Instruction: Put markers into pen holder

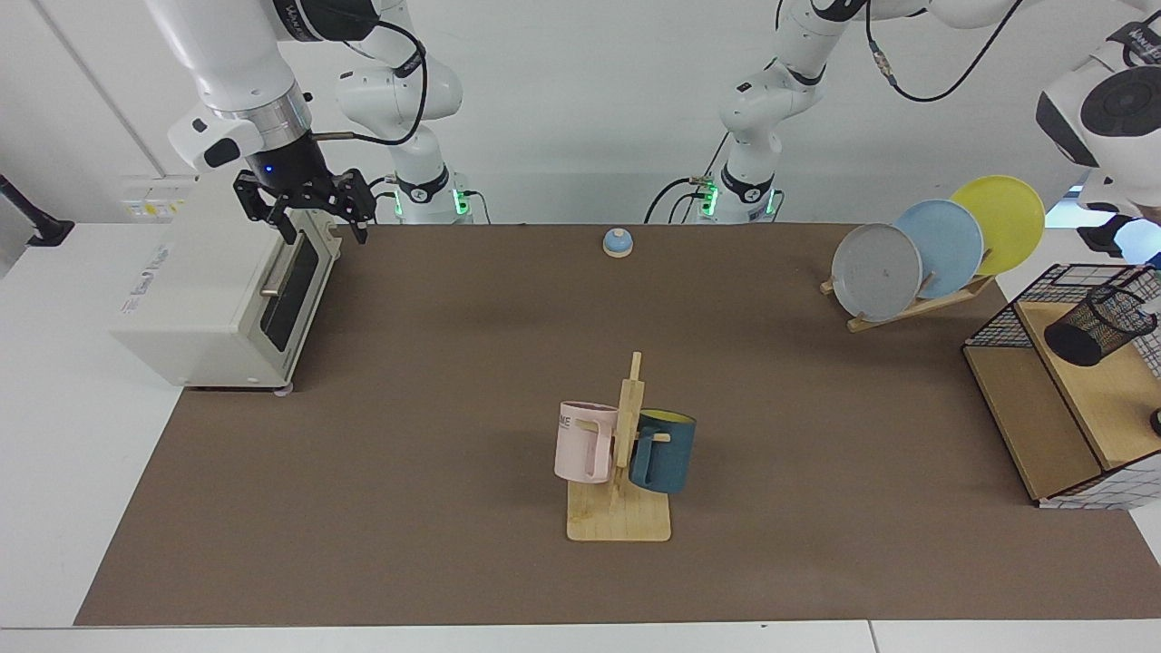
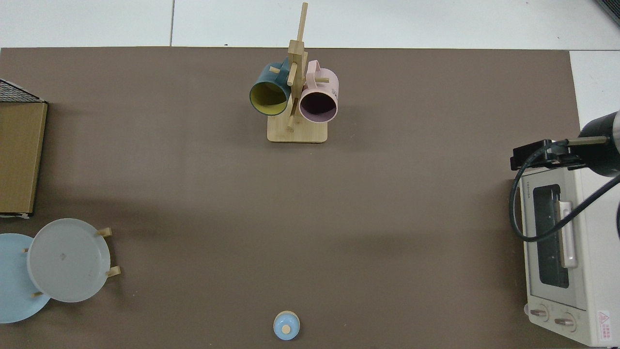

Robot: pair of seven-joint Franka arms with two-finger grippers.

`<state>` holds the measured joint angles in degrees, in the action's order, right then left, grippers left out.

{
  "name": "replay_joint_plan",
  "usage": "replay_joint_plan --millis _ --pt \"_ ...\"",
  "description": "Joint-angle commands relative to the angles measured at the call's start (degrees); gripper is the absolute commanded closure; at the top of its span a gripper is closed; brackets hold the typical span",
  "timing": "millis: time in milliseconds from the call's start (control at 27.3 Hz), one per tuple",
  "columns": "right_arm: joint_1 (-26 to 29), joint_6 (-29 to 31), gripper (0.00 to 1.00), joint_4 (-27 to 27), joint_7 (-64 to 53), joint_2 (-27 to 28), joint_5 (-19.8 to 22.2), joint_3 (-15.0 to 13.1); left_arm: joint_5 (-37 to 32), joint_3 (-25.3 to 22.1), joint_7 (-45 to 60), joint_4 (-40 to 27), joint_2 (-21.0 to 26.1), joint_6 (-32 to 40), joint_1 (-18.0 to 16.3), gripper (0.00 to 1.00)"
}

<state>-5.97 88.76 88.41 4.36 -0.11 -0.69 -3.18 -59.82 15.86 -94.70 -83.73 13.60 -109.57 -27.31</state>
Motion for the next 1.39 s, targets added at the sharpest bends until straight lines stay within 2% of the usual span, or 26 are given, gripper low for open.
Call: replay_joint_plan --millis 0,37,73,146,439,549,769,879,952,1099,1355 --pt "1.23 -0.08 0.00 1.07 -1.73 -0.95 -0.28 0.72 -3.29 -0.04 -0.04 -2.84 -0.06 -1.09 -0.20 1.00" --pt "1.23 -0.08 0.00 0.98 -1.73 -0.95 -0.28 0.80 -3.20 -0.04 -0.04 -2.92 0.29 -1.26 -0.46 1.00" --pt "1.23 -0.08 0.00 1.07 -1.90 -0.95 -0.28 0.81 -3.20 -0.12 0.05 -3.27 0.55 -1.44 -0.55 0.86" --pt "1.14 -0.17 0.00 0.98 -2.60 -1.03 -0.28 0.81 -3.20 -0.13 0.40 -3.63 0.55 -0.92 -0.38 0.00" --pt "1.31 0.01 0.00 0.98 -3.13 -0.95 -0.28 0.72 -1.45 0.40 5.40 -3.01 0.64 3.92 0.94 0.00" --pt "1.14 0.01 0.00 0.98 -3.13 -0.95 -0.28 0.72 1.62 0.58 7.16 -3.01 0.64 5.85 1.64 0.00" --pt "1.14 0.10 0.00 0.98 -3.13 -0.95 -0.28 0.72 14.09 0.58 15.50 -2.93 0.64 10.86 3.22 0.00" --pt "1.23 0.10 0.00 0.98 -3.13 -0.95 -0.28 0.72 24.36 0.58 23.13 -3.54 0.47 13.23 2.27 0.00" --pt "1.23 0.10 0.00 0.98 -3.13 -0.95 -0.28 0.72 30.35 0.31 31.30 -7.03 -0.50 12.63 1.56 0.00" --pt "1.14 0.10 0.00 0.98 -3.13 -0.95 -0.28 0.72 32.13 0.66 41.68 -10.04 -1.91 11.48 2.08 0.00" --pt "1.14 0.10 0.00 0.98 -3.13 -0.95 -0.28 0.72 43.89 1.63 59.26 -10.57 -1.91 11.57 3.49 0.00"
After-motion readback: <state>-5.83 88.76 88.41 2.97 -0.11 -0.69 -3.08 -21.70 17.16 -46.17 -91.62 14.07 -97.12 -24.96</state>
